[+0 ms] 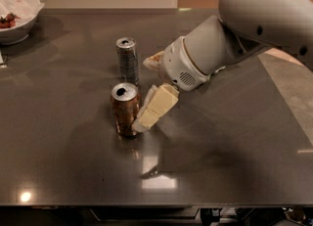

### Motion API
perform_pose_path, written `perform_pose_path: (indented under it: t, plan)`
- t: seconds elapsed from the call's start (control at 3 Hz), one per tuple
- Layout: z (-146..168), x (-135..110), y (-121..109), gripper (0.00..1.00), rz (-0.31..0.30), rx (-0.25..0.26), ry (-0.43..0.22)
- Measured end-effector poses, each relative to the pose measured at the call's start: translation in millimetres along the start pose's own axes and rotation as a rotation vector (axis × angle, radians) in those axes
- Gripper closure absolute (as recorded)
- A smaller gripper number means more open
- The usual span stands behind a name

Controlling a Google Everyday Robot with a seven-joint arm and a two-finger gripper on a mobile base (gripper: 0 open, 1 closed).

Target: Knock orange can over

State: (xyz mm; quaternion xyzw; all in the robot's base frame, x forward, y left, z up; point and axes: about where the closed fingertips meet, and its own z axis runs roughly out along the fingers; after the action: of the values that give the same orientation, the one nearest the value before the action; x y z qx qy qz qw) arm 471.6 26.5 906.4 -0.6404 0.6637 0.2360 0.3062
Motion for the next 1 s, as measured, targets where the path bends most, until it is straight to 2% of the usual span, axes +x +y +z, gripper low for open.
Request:
perform_pose_path:
  t: [0.33,1.0]
  plan:
    - [13.1,-8.8,1.1,0.00,0.011,-0.013,-0.043]
    - [31.4,-18.1,13.0,0.00,0.015,-0.040,-0.080]
